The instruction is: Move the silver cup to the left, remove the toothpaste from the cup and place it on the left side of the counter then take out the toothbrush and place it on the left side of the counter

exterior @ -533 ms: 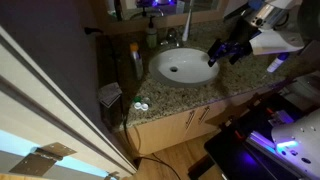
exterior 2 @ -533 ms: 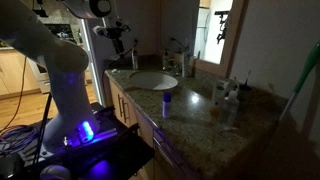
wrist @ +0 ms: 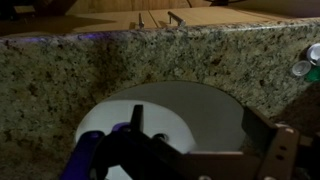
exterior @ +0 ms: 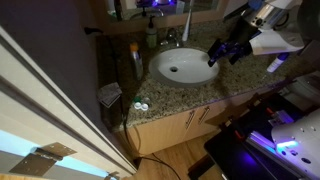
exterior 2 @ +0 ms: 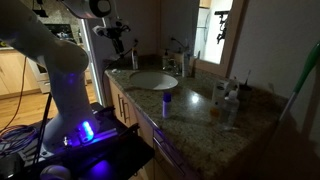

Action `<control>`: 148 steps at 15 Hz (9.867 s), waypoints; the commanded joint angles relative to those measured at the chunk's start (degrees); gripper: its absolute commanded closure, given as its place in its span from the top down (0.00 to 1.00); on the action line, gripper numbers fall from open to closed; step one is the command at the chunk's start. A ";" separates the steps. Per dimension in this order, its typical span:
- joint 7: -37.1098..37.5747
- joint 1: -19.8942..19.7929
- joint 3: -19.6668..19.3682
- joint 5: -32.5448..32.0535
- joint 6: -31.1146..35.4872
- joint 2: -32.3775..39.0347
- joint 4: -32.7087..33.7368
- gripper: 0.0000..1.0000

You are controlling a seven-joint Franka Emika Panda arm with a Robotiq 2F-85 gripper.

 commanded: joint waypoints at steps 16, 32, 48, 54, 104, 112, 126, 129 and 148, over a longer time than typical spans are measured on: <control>3.13 -17.21 -13.00 -11.74 4.81 -2.96 5.45 1.00; -11.61 -25.74 -27.50 -18.29 1.99 15.49 21.15 1.00; -21.56 -28.46 -39.41 -22.74 0.88 33.91 38.60 1.00; -18.67 -28.96 -43.15 -18.73 -0.45 39.69 45.19 1.00; -13.67 -34.25 -41.18 -1.17 -2.40 68.49 67.36 0.02; -24.21 -29.65 -41.17 -11.01 -3.46 48.62 61.47 0.02; -31.63 -21.93 -36.69 -17.68 -14.92 28.32 43.60 0.02; -35.47 -21.14 -36.19 -18.37 -16.64 29.07 39.03 0.02; -29.91 -19.78 -33.15 -20.45 11.62 30.10 13.27 0.02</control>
